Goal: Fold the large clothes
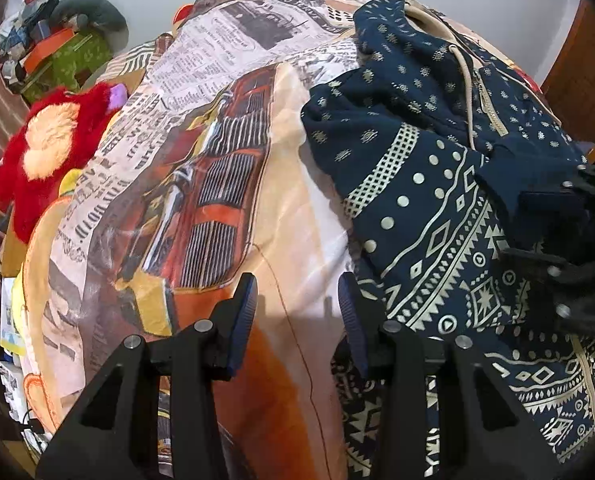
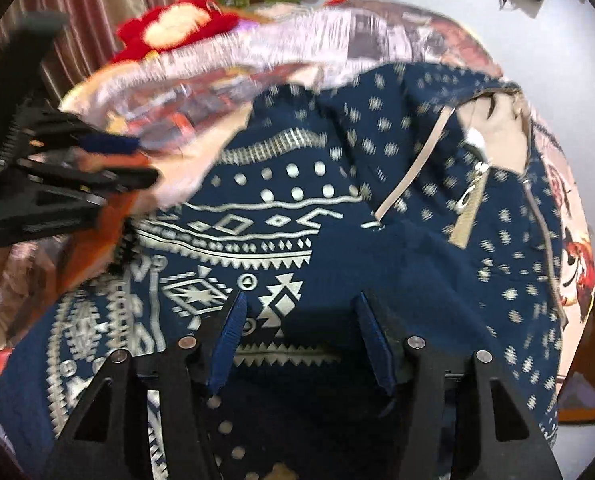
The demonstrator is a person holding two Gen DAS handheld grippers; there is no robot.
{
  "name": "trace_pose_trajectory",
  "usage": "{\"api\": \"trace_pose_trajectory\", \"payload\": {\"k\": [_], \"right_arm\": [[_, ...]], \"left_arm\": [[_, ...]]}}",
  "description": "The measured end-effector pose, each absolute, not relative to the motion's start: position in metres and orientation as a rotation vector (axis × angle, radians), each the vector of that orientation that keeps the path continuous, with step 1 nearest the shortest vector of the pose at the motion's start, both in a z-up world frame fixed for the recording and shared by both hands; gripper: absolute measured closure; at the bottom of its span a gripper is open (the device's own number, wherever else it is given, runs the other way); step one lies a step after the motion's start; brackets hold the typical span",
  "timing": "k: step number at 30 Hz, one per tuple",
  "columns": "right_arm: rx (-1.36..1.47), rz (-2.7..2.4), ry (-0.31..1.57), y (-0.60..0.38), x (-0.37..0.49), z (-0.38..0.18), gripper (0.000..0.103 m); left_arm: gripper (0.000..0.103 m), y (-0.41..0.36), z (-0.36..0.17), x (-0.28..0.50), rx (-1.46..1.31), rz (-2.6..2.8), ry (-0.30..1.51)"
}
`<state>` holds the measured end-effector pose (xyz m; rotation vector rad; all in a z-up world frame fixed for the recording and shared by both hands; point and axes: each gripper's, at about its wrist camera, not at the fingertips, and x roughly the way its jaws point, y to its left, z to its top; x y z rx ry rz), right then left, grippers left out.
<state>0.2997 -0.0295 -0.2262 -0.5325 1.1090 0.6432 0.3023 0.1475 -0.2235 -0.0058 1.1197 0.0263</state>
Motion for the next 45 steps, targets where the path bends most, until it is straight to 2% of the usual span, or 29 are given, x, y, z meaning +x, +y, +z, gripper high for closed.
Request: {"api": "trace_pose_trajectory", "payload": {"k": [5, 7, 9, 10, 12, 15, 33, 45], "right_arm": [[-0.564, 0.608, 1.114, -0.024, 0.306, -0.243, 0.049], [-0.581, 0.595, 1.097, -0.023, 0.305, -0.242, 0.054], [-0.594, 0.573, 1.085, -0.024, 0.307, -0.241, 0.068], [-0.582, 0.572, 1.087, -0.026, 0.308, -0.24, 0.07], [-0.544, 0.58, 1.099, -0.033, 0.312, -0.236, 0.082], [-0.516, 0.576, 1.097, -0.044, 0.313, -0.23, 0.089], [-0.172, 0.418, 0.933, -0.164, 0.318, -0.128, 0.092], [-0.042, 0.25, 1.007, -0.25, 0.329, -0.141, 0.092]], "left_arm": [[0.061, 0.15, -0.226, 0.3, -0.009, 0.025, 1.121], [0.061, 0.149, -0.226, 0.301, -0.013, 0.023, 1.121], [0.061, 0.148, -0.226, 0.303, -0.017, 0.021, 1.12], [0.061, 0.147, -0.226, 0.304, -0.019, 0.019, 1.12], [0.061, 0.145, -0.227, 0.306, -0.015, 0.016, 1.119], [0.061, 0.141, -0.227, 0.308, -0.007, 0.015, 1.121], [0.061, 0.108, -0.221, 0.321, -0.001, -0.023, 1.119], [0.061, 0.107, -0.238, 0.323, 0.005, -0.02, 1.168]]}}
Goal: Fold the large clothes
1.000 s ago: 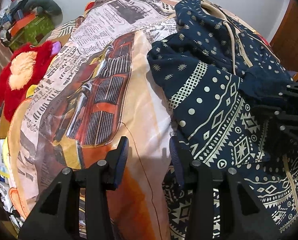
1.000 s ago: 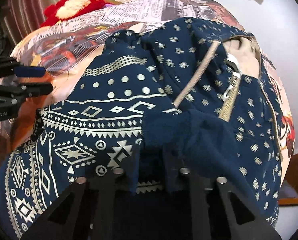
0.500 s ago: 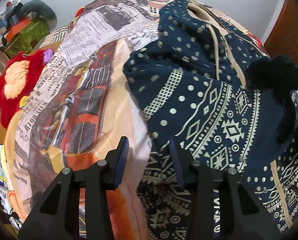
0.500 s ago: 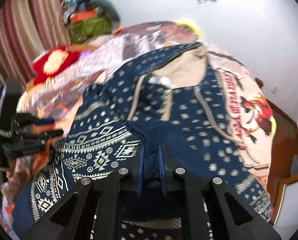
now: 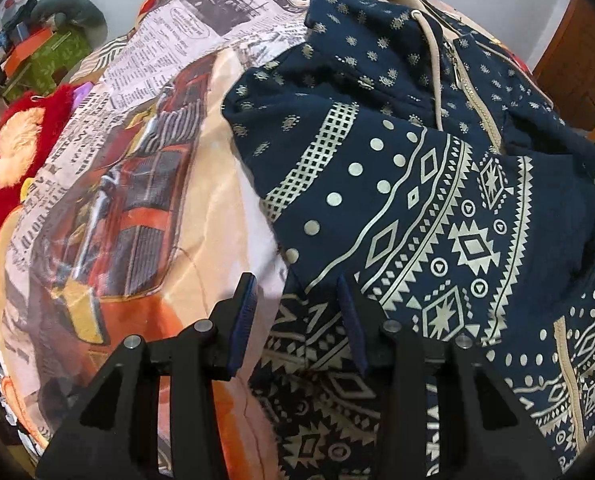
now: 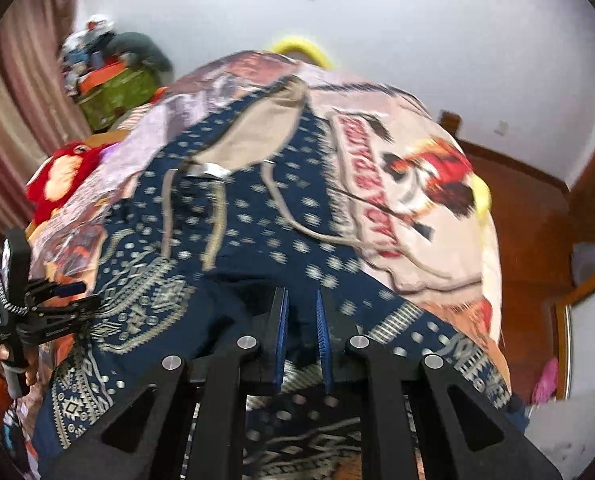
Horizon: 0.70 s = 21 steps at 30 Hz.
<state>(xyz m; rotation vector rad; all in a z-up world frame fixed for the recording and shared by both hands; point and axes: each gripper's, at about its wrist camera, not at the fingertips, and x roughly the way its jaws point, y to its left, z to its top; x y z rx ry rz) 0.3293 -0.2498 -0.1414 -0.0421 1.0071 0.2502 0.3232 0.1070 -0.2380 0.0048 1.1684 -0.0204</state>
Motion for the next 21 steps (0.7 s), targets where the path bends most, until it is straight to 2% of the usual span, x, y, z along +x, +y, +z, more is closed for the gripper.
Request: {"api": "trace_pose_trajectory", "payload": {"k": [7, 11, 12, 21], "right_arm": [[-0.018, 0.257, 1.028, -0.272, 0.322, -0.144, 0.09], [-0.067, 0.329, 1.012, -0.254, 0.307, -0.139, 0.062], [-0.082, 0.347, 1.007, -0.248, 0.303, -0.138, 0.059], [-0.119, 0.44, 1.061, -0.211, 0.296, -0.15, 0.057]], "left_arm": [[0.061, 0.116, -0.213, 0.285, 0.108, -0.035, 1.12], [0.057, 0.112, -0.219, 0.266, 0.148, -0.049, 1.126], [0.057, 0.109, -0.223, 0.264, 0.157, -0.052, 1.134], [0.057, 0.073, -0.255, 0.28, 0.217, -0.073, 1.165]]}}
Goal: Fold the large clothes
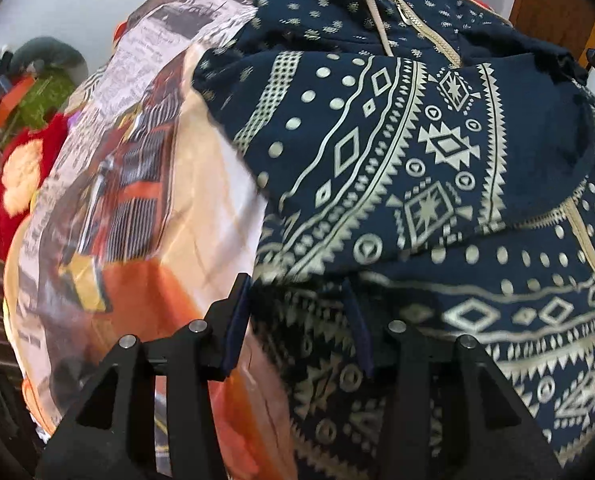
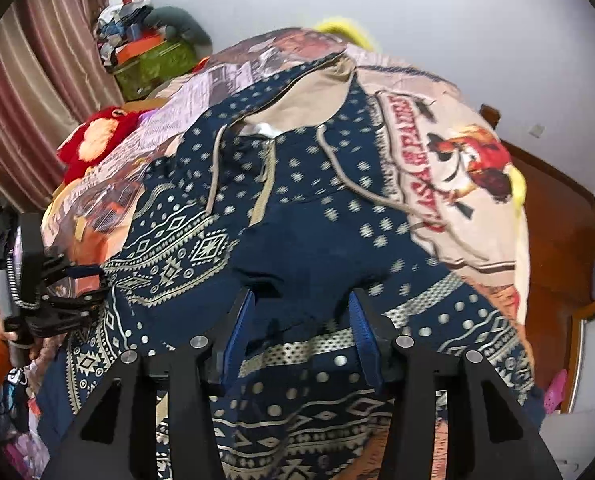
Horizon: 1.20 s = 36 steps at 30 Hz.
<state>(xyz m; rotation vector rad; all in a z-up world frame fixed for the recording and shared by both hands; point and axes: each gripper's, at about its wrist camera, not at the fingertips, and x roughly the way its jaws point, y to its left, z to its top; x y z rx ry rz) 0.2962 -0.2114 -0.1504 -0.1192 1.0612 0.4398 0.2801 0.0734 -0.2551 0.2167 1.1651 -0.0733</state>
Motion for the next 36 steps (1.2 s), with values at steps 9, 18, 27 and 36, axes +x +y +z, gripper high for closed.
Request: {"api": "trace_pose_trajectory", "payload": {"k": [9, 18, 27, 36], "right_arm": [[-0.156, 0.461, 1.083, -0.196, 0.306, -0.164, 0.052], [-0.305, 0.447, 1.062, -0.17, 0.318, -0.18, 0.047], [-0.313, 0.398, 1.079, -0.162, 0.339, -0.201, 0.089], [-0.131, 0.384, 0.975, -0.187, 0.34, -0.148, 0.095]], "left_arm": [[0.057, 0.041, -0.256, 0.307, 0.349, -0.054, 1.074], [0.073, 0.038, -0.243, 0.34, 0.266, -0.034, 1.005], [0.096, 0.077, -0.226, 0.346, 0.159, 0.074, 0.943], [0.096, 0.16, -0.218, 0.328, 0.039, 0.232, 0.963]]}}
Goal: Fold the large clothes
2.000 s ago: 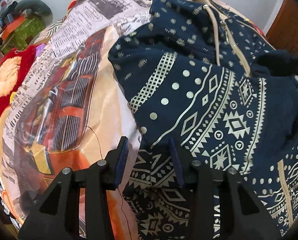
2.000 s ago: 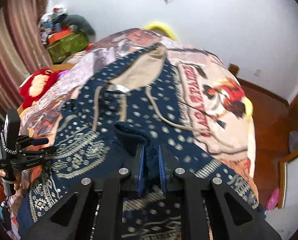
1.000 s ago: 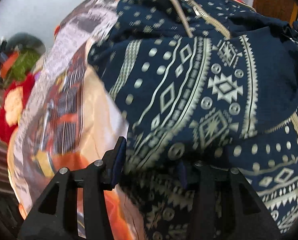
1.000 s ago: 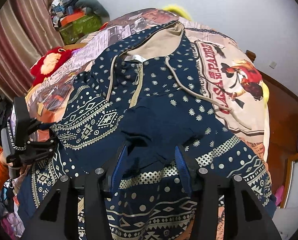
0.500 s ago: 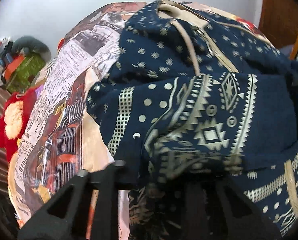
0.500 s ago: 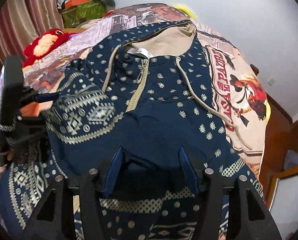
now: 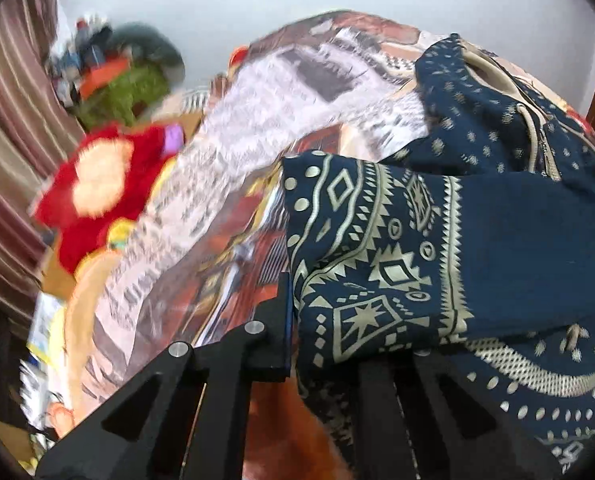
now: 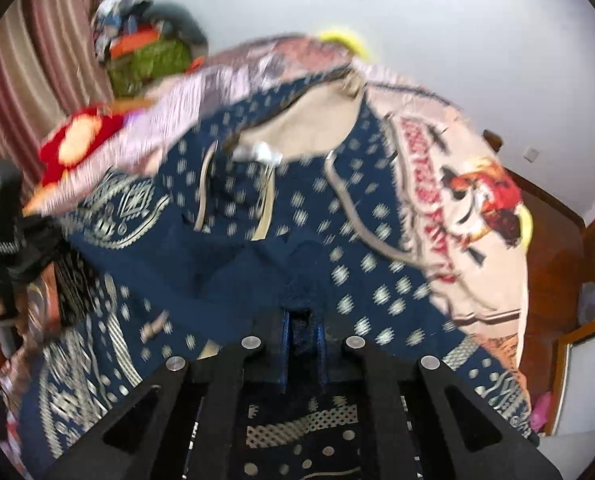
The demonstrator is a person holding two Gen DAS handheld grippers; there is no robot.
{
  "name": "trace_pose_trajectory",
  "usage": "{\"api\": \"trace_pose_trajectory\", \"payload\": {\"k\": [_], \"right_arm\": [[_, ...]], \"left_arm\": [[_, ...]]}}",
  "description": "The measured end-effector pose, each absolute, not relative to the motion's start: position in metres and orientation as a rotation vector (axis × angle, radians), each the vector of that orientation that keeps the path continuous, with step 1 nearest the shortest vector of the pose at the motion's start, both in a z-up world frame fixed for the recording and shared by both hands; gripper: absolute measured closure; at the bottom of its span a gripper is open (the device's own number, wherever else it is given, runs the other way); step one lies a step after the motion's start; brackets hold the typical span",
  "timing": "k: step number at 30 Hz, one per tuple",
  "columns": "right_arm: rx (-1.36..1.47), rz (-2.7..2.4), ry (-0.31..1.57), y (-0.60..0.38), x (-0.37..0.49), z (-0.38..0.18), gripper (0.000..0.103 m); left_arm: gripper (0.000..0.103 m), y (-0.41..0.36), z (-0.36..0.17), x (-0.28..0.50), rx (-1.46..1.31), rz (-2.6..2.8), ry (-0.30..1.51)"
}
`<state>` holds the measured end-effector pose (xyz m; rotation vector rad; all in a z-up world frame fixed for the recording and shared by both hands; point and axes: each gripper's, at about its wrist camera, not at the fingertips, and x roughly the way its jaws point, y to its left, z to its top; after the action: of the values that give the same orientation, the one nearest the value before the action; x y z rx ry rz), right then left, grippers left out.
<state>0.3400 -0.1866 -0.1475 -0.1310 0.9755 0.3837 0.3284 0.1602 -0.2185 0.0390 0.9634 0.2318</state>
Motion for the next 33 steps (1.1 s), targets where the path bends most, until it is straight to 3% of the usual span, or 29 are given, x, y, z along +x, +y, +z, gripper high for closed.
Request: {"api": "trace_pose_trajectory", "payload": {"k": [7, 11, 23, 25, 27, 29, 33], "right_arm": [[0.039, 0.33, 1.027, -0.229, 0.354, -0.142, 0.096], [0.101, 0.293, 1.092, -0.255, 0.355, -0.16, 0.096], [-0.01, 0.204, 1.076, -0.302, 0.335, -0.161, 0.094], [-0.014, 0.199, 1.063, -0.309, 0.327, -0.153, 0.088], [0.0, 0.187, 1.047, -0.32, 0.318, -0.143, 0.07], [0.026, 0.176, 1.031, -0.333, 0.31, -0.134, 0.062], [0.081, 0.153, 1.025, -0.362, 0.293, -0.122, 0.059]], "left_arm": [[0.094, 0.152, -0.236, 0.315, 0.075, 0.173, 1.026], [0.088, 0.153, -0.242, 0.318, 0.07, 0.184, 1.047], [0.081, 0.142, -0.221, 0.294, 0.11, 0.095, 1.067], [0.078, 0.132, -0.211, 0.287, 0.128, 0.077, 1.063], [0.074, 0.125, -0.2, 0.284, 0.136, 0.064, 1.06], [0.069, 0.12, -0.19, 0.28, 0.142, 0.061, 1.054], [0.06, 0.116, -0.176, 0.276, 0.111, 0.061, 1.057]]}}
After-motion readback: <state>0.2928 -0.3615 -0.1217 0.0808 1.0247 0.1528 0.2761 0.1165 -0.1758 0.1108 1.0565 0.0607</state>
